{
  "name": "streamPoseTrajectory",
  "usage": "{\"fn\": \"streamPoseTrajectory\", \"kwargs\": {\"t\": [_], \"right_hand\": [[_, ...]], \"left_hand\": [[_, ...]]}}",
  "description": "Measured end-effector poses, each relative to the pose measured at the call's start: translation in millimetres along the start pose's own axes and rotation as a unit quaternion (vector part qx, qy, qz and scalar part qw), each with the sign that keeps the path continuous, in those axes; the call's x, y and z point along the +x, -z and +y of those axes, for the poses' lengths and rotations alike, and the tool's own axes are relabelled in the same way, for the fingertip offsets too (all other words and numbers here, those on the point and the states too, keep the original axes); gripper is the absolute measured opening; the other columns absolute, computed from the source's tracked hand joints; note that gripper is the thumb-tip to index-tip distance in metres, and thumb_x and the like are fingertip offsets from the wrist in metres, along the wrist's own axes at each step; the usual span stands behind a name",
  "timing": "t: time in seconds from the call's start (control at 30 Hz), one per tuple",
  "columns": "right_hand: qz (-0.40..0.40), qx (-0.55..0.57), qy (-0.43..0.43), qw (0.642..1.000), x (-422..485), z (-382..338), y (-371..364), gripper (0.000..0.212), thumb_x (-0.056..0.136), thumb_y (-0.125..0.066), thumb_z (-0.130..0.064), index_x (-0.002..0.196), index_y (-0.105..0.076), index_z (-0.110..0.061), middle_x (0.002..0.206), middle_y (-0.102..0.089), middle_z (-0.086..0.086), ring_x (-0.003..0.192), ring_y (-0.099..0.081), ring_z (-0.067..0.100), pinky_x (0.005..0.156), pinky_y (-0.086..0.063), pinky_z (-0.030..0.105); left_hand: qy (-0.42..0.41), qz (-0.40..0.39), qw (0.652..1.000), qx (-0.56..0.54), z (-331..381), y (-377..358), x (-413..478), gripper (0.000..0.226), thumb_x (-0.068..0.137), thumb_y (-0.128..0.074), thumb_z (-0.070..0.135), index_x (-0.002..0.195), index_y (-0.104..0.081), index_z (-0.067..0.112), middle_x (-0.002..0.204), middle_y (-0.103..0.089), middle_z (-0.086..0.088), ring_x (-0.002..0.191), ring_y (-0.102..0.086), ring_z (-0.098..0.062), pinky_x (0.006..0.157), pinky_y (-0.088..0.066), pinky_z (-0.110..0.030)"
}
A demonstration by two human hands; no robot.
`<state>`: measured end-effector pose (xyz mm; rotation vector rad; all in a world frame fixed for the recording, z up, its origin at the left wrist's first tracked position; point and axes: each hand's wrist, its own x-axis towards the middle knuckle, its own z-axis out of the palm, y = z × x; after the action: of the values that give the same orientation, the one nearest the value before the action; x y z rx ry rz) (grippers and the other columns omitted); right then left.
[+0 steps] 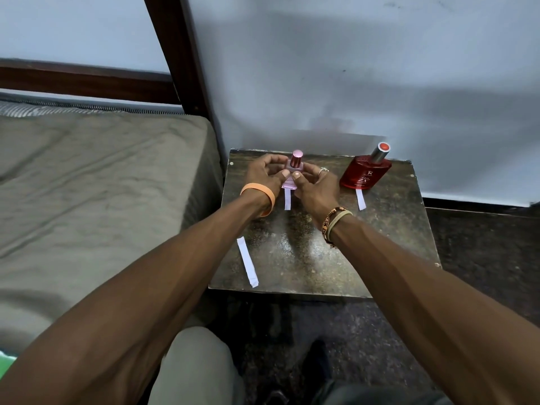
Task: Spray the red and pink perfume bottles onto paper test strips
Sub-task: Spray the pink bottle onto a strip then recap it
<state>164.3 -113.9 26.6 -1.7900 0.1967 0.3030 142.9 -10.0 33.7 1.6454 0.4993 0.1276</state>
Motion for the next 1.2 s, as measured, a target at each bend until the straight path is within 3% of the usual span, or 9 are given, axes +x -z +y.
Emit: {"fn": "streamPoseTrajectory", "kwargs": {"t": [0.4, 0.67, 1.0, 1.2], "right_hand": [[-0.003, 0.007, -0.004, 1.0, -12, -12, 9, 0.034, 0.092, -0.066, -0.006, 0.126, -0.065, -0.006, 0.115, -0.07, 0.014, 0.106, -0.068, 0.03, 0.093, -0.054, 0.05], [0.0, -0.004, -0.001, 1.0, -21, -14, 12, 0.03, 0.092, -0.066, -0.007, 0.122, -0.066, -0.009, 0.112, -0.071, 0.013, 0.104, -0.068, 0.029, 0.092, -0.054, 0.051], [-0.001, 0.001, 0.014, 1.0, -37, -21, 22, 0.03, 0.092, -0.065, -0.005, 0.121, -0.068, -0.008, 0.109, -0.072, 0.015, 0.093, -0.067, 0.022, 0.09, -0.056, 0.042], [-0.007, -0.01, 0.003, 1.0, -42, -24, 28, 0.03, 0.092, -0.066, -0.01, 0.123, -0.068, -0.011, 0.109, -0.073, 0.011, 0.103, -0.068, 0.027, 0.094, -0.054, 0.05]], "left_hand": [[0.008, -0.002, 1.0, -0.004, 14, 0, -12, 0.025, 0.083, -0.062, -0.008, 0.106, -0.062, 0.003, 0.107, -0.068, -0.02, 0.099, -0.064, -0.029, 0.089, -0.054, -0.042], [0.01, -0.006, 1.0, -0.003, 19, 2, -21, 0.027, 0.084, -0.061, -0.009, 0.11, -0.06, -0.002, 0.108, -0.067, -0.023, 0.104, -0.063, -0.035, 0.093, -0.052, -0.047], [0.008, -0.004, 1.0, -0.013, 30, 2, -38, 0.025, 0.084, -0.061, -0.009, 0.109, -0.061, -0.002, 0.108, -0.066, -0.025, 0.102, -0.062, -0.032, 0.093, -0.052, -0.048], [0.014, -0.008, 1.0, -0.007, 32, 1, -41, 0.024, 0.084, -0.063, -0.007, 0.106, -0.063, 0.003, 0.106, -0.067, -0.021, 0.1, -0.064, -0.033, 0.09, -0.053, -0.049]]}}
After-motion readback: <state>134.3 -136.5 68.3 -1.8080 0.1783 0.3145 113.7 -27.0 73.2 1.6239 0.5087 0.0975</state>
